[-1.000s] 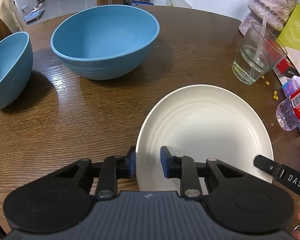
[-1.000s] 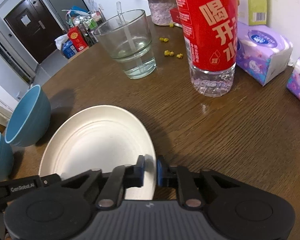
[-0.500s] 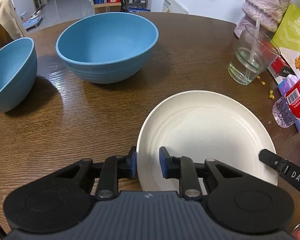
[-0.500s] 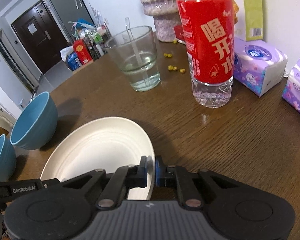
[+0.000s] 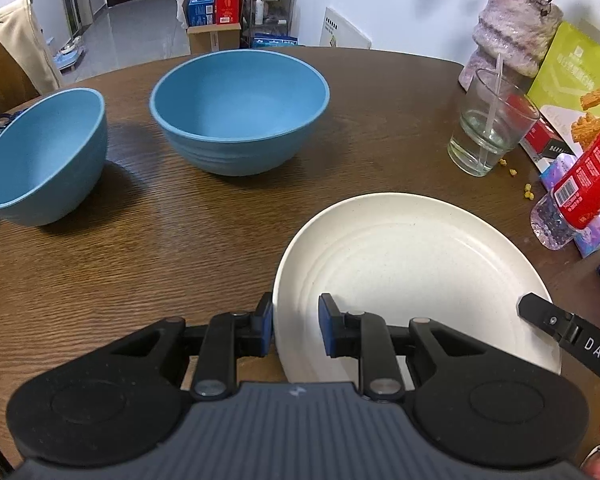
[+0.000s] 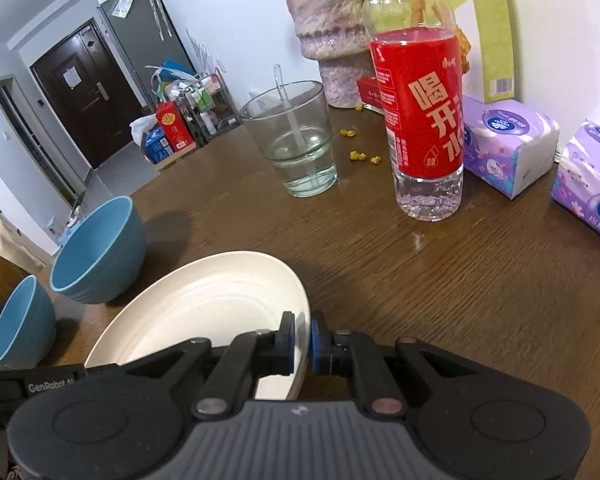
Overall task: Organize plates and bowls
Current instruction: 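Carry the gripped cream plate with both tools back toward the plate stack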
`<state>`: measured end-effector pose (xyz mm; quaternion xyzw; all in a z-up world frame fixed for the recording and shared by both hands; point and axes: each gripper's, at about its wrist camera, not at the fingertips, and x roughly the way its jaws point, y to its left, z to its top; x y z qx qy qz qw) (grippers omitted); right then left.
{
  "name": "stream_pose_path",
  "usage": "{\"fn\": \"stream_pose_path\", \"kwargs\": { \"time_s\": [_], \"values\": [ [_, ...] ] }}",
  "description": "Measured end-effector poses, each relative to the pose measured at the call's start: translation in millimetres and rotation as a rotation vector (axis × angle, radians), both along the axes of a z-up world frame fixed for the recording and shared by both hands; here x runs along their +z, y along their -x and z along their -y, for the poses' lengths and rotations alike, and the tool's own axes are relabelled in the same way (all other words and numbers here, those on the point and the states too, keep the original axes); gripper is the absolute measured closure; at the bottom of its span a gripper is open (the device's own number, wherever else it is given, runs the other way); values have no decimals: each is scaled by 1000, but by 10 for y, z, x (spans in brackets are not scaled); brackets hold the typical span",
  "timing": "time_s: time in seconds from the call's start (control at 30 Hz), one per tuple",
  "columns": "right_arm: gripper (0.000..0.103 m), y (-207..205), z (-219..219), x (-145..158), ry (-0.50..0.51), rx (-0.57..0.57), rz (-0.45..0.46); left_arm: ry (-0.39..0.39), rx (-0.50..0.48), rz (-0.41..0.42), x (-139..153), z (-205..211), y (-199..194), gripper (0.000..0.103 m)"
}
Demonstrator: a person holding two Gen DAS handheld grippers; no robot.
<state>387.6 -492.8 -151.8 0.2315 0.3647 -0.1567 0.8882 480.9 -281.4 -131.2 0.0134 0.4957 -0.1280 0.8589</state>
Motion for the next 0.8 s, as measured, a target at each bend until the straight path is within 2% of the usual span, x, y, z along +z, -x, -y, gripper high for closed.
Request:
{"fn": "stream_pose_path", "kwargs": {
  "time_s": [0.8],
  "values": [
    [95, 700, -792, 316, 13, 17, 65, 24, 16, 49, 320, -776, 719, 80]
  ]
}}
